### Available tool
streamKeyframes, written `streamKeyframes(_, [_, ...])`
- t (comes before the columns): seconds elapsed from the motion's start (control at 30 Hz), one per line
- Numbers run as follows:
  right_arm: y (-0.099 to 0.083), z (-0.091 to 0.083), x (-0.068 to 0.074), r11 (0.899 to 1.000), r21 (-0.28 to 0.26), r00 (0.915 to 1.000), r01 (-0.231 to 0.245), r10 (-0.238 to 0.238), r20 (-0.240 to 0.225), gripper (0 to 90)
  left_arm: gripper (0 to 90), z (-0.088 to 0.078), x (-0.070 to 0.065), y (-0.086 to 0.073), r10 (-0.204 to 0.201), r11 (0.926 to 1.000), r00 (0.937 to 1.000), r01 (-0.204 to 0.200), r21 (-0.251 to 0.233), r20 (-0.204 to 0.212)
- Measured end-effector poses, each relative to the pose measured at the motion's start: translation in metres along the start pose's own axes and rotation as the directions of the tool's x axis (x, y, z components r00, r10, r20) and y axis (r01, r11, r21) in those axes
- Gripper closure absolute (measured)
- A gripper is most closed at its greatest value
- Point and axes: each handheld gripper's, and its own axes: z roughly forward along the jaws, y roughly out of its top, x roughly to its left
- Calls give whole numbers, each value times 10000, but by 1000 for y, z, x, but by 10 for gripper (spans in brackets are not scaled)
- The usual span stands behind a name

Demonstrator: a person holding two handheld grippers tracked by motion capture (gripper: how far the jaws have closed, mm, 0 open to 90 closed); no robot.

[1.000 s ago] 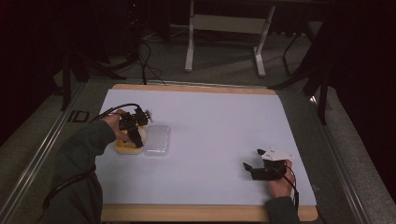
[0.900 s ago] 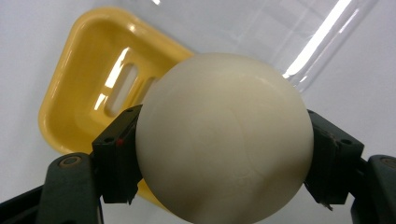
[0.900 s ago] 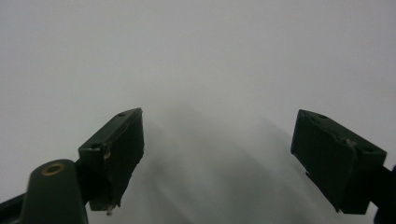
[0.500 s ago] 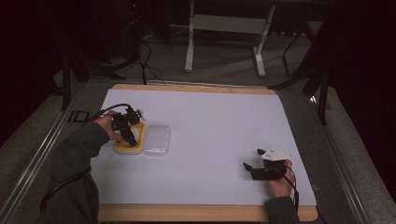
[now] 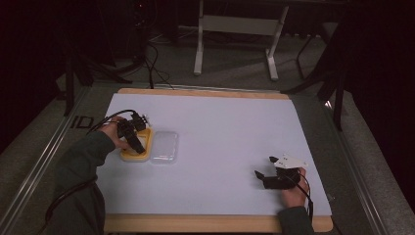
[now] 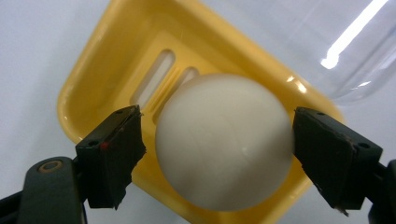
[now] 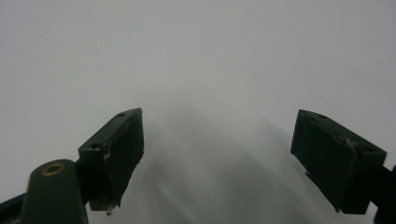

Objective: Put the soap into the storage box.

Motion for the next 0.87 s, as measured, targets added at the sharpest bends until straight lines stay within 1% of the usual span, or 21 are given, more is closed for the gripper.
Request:
streamKeyframes(0.1, [0, 0, 0, 10000, 8, 10000, -2, 2, 13, 169, 167, -8, -1, -1, -29, 9999, 10000, 29, -127, -45])
streamKeyframes(0.13, [0, 0, 0, 10000, 9, 10000, 3, -3, 18, 169, 147, -9, -1, -1, 4, 9999, 9999, -6, -169, -131])
streamKeyframes(0.17, [0, 0, 0, 10000, 9, 10000, 4, -4, 22, 169, 148, -11, -1, -2, 18, 9998, 9998, -23, -197, -205])
streamKeyframes(0.2, [0, 0, 0, 10000, 12, 10000, 3, -3, 22, 169, 147, -13, -2, -2, 6, 9997, 9999, -10, -240, -163])
streamKeyframes(0.27, [0, 0, 0, 10000, 16, 10000, 6, -6, 23, 168, 141, -17, -2, -2, 50, 9992, 9997, -60, -408, -243])
streamKeyframes(0.3, [0, 0, 0, 10000, 13, 10000, 3, -3, 19, 169, 141, -20, -3, -2, 38, 9985, 9998, -49, -546, -209])
streamKeyframes(0.43, [0, 0, 0, 10000, 17, 10000, 8, -8, 18, 169, 143, -27, -8, 1, 275, 9970, 9990, -300, -713, -356])
streamKeyframes(0.53, [0, 0, 0, 10000, 25, 10000, -6, 5, 41, 169, 147, -32, -15, 4, 522, 9946, 9973, -565, -874, -508])
streamKeyframes(0.6, [0, 1, 0, 10000, 51, 10000, -14, 14, 51, 168, 150, -36, -22, 7, 731, 9917, 9952, -794, -1013, -648])
streamKeyframes(0.63, [0, 1, 0, 10000, 70, 10000, -13, 13, 58, 168, 153, -37, -25, 8, 869, 9899, 9941, -936, -1066, -656])
streamKeyframes(0.73, [1, 2, 0, 9998, 203, 9999, -15, 13, 117, 168, 156, -40, -39, 12, 1317, 9835, 9879, -1406, -1137, -819])
streamKeyframes(0.77, [1, 2, 0, 9997, 224, 9999, -27, 24, 123, 168, 156, -40, -45, 13, 1496, 9802, 9846, -1597, -1169, -903])
streamKeyframes(0.8, [1, 2, 0, 9997, 240, 9999, -52, 49, 113, 169, 157, -40, -48, 14, 1582, 9779, 9827, -1694, -1229, -961])
streamKeyframes(0.83, [1, 3, -1, 9996, 253, 9999, -107, 105, 103, 168, 157, -40, -55, 14, 1684, 9740, 9801, -1818, -1355, -1047])
streamKeyframes(0.87, [1, 3, -1, 9994, 290, 9998, -182, 180, 97, 168, 157, -41, -58, 14, 1735, 9706, 9789, -1885, -1497, -1077])
